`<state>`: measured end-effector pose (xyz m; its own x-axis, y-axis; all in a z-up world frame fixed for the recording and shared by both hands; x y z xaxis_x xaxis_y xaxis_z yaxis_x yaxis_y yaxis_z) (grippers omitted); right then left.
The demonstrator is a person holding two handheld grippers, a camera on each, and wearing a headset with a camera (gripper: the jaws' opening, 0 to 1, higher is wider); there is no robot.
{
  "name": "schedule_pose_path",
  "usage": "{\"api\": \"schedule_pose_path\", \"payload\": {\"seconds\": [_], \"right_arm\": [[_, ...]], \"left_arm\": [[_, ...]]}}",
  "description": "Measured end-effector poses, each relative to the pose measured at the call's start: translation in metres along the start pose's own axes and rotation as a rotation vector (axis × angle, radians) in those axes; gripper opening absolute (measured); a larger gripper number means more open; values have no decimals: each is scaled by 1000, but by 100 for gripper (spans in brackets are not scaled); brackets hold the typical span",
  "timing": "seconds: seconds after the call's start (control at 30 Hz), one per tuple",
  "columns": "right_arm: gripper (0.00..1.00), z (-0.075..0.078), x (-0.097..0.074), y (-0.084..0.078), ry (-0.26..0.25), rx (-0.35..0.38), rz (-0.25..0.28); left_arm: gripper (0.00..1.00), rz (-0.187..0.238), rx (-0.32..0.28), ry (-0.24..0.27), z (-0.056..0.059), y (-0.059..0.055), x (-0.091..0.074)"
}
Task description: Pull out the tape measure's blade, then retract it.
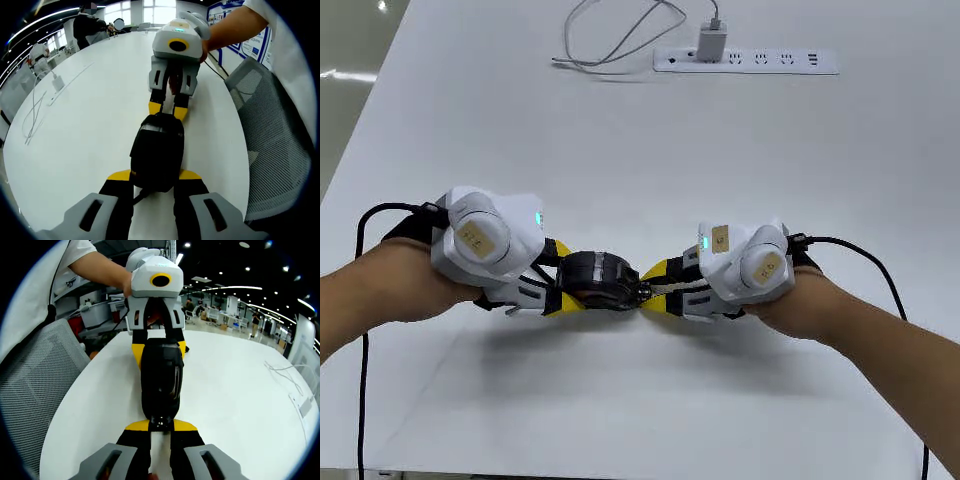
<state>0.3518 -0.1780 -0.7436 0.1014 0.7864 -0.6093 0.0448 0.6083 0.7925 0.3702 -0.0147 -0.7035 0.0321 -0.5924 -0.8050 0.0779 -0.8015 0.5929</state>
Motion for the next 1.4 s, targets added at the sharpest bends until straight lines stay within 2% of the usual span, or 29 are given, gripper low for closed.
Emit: {"api": "schedule_pose_path", "payload": {"seconds": [0.2, 0.3, 0.5, 1.03, 1.4], "right_arm": [[9, 0, -1, 1, 0, -5, -11], [9, -1, -1, 1, 1, -4, -13], [9, -1, -4, 0, -9, -12, -25], [9, 0, -12, -3, -14, -1, -30], [9, 0, -25, -9, -22, 21, -32]], "left_arm": [[25, 9, 0, 4, 1, -1, 0], [25, -10, 45, 3, 0, 0, 0], [25, -1, 24, 5, 0, -1, -1], [25, 5, 12, 1, 0, -2, -1], [25, 6, 5, 1, 0, -3, -1]]}}
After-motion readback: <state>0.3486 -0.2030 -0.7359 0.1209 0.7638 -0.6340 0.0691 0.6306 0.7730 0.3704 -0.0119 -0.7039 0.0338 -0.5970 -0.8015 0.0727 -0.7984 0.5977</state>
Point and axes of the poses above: the centre of the closed fingertips' face, and the gripper's own axes: x roughly forward along the fingers, z roughly to its right, y roughly out of its top, the point moved 8 cm from there along -x, roughly backward along the fingers, and after that the axes turned 1 degree about -x, right-handed, at the moved point
